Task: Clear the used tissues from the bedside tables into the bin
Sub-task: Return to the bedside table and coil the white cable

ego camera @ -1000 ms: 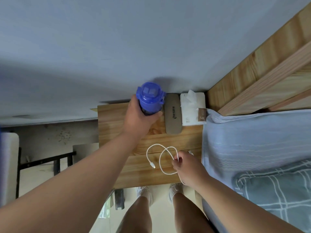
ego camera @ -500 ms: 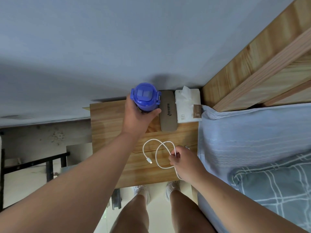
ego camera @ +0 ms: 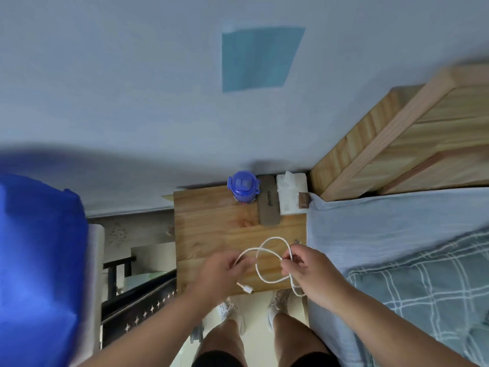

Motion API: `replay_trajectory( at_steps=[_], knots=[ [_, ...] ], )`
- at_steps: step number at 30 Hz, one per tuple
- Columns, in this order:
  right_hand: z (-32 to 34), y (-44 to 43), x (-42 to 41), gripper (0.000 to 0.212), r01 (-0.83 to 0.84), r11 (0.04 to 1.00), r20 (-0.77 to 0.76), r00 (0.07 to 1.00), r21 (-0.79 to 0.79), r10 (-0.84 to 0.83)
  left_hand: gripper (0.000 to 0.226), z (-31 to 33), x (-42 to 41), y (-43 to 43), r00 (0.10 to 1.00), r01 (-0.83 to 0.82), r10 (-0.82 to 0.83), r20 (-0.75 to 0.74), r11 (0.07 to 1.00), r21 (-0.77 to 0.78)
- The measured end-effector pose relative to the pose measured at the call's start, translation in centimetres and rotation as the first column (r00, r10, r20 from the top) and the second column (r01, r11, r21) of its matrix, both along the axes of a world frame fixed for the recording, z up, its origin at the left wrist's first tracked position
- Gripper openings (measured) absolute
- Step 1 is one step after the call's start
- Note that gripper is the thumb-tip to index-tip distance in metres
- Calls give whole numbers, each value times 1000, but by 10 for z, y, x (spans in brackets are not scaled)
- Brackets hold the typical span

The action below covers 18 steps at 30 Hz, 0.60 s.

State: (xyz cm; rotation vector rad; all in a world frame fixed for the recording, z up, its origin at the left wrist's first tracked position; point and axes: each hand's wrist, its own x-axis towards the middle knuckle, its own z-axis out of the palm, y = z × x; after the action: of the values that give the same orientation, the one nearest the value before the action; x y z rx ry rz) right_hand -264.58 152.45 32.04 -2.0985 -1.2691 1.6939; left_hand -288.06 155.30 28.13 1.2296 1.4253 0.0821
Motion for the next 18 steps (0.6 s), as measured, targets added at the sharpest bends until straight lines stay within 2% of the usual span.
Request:
replay_trajectory(
  at_steps=[3, 6, 7, 9, 13, 15, 18],
  knots=[
    [54, 2, 2, 27, 69, 997, -19, 997, 40, -69, 40, 68, -6, -11, 989, -107, 114, 99, 991, -78],
    [100, 4, 2, 29, 219, 975, -70, 974, 39, -216, 54, 148, -4, -11, 911, -194, 269, 314, 949, -250],
    [113, 5, 2, 30, 278, 960, -84, 958, 32, -275, 55, 173, -2, -11, 837, -212, 350, 420, 916, -340],
    [136, 8, 2, 28, 374, 927, -100, 923, -4, -372, 53, 223, 3, -9, 626, -185, 494, 603, 845, -501],
    [177, 16, -5, 24, 483, 861, -207, 837, -157, -507, 44, 314, 16, 4, 289, -32, 621, 728, 767, -641],
    [193, 20, -11, 25, 441, 880, -264, 840, -174, -473, 39, 354, 19, 17, 177, -13, 655, 734, 748, -664],
    [206, 23, -17, 22, 402, 903, -286, 857, -151, -429, 43, 404, 15, 38, 115, -87, 617, 779, 787, -610]
  ],
)
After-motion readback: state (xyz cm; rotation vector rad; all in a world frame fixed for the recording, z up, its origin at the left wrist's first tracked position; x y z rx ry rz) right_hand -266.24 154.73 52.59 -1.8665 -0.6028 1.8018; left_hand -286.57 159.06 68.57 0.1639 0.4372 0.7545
